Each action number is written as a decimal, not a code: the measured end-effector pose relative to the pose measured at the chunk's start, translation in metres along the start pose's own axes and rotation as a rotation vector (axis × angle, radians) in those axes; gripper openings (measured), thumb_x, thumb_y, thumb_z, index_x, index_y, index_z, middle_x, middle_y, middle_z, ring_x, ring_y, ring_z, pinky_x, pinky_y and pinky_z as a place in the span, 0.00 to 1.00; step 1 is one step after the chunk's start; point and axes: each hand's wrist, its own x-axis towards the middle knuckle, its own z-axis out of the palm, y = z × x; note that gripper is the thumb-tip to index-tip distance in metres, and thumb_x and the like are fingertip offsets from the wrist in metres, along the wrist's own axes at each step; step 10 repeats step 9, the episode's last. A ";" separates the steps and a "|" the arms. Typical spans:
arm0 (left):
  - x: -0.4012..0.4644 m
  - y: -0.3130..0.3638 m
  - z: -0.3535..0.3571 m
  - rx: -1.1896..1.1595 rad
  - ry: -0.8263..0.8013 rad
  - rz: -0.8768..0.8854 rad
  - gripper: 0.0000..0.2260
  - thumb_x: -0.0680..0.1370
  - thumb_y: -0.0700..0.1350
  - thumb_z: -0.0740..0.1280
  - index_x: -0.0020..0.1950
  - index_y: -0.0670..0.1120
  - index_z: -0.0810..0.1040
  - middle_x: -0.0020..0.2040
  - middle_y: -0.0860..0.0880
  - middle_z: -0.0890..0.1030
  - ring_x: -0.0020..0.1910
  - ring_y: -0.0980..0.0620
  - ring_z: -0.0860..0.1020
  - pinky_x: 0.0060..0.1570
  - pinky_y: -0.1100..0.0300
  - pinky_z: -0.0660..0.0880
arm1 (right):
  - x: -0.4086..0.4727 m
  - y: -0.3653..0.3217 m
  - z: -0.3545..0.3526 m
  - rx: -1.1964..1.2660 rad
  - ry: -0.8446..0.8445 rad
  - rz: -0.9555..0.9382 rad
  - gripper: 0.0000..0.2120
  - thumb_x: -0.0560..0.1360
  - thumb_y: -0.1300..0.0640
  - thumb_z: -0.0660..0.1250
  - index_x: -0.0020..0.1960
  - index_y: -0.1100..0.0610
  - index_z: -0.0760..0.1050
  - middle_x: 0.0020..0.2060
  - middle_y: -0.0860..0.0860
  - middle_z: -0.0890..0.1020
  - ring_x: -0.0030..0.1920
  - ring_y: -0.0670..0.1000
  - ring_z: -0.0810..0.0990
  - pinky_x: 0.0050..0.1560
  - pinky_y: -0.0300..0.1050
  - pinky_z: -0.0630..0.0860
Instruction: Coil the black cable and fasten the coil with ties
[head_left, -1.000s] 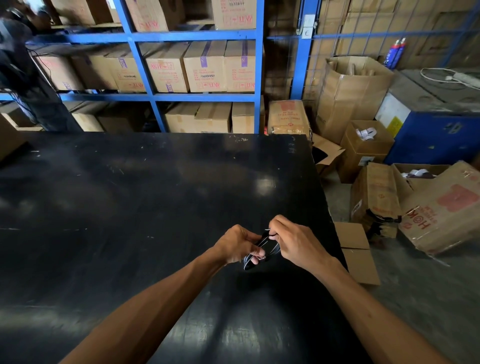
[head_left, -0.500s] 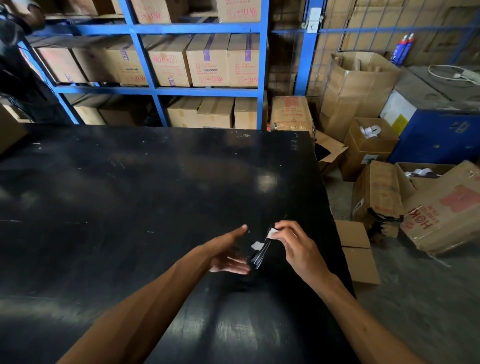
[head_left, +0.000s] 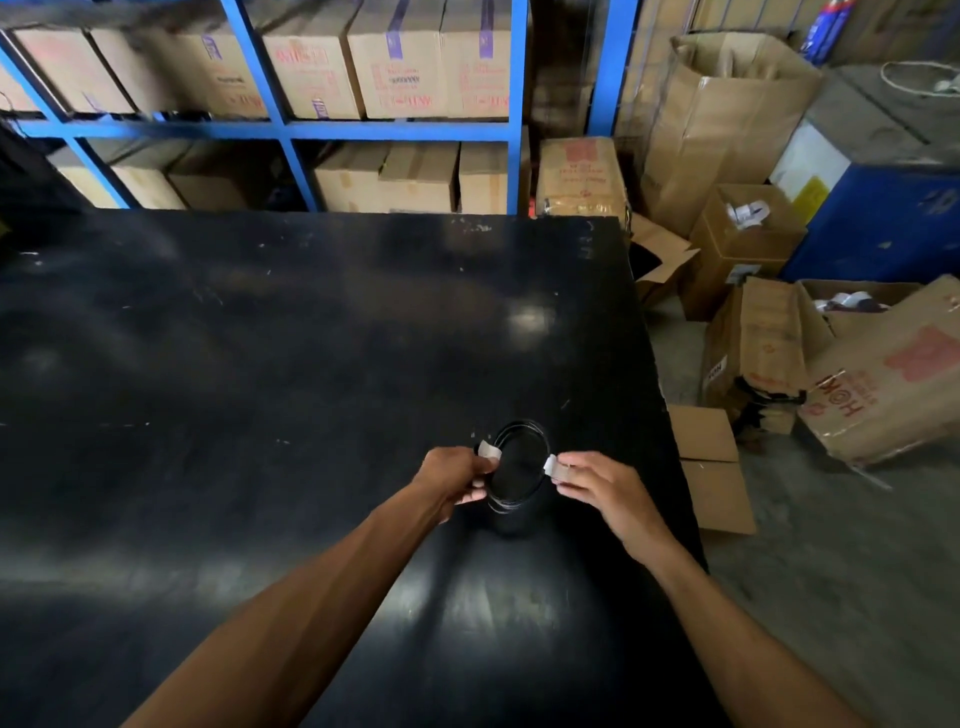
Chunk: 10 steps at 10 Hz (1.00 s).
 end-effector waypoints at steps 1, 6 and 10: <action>0.007 -0.008 0.005 0.012 -0.002 0.018 0.03 0.75 0.36 0.72 0.48 0.40 0.83 0.33 0.46 0.78 0.30 0.52 0.76 0.33 0.59 0.80 | 0.010 0.002 0.005 0.079 0.071 0.116 0.07 0.76 0.62 0.75 0.53 0.60 0.82 0.46 0.59 0.88 0.49 0.54 0.88 0.46 0.43 0.85; 0.065 -0.029 0.021 0.233 0.172 0.030 0.05 0.73 0.35 0.74 0.47 0.37 0.85 0.37 0.42 0.84 0.33 0.47 0.83 0.43 0.51 0.85 | 0.063 0.042 0.001 -0.463 0.181 0.269 0.09 0.68 0.61 0.77 0.37 0.49 0.81 0.33 0.47 0.87 0.38 0.46 0.87 0.53 0.53 0.85; 0.048 -0.051 0.002 0.124 0.200 0.092 0.09 0.74 0.48 0.76 0.48 0.45 0.83 0.37 0.47 0.85 0.31 0.51 0.80 0.35 0.58 0.79 | 0.036 0.059 -0.001 -0.583 0.290 0.168 0.07 0.76 0.48 0.72 0.52 0.48 0.84 0.49 0.50 0.84 0.44 0.49 0.84 0.52 0.45 0.78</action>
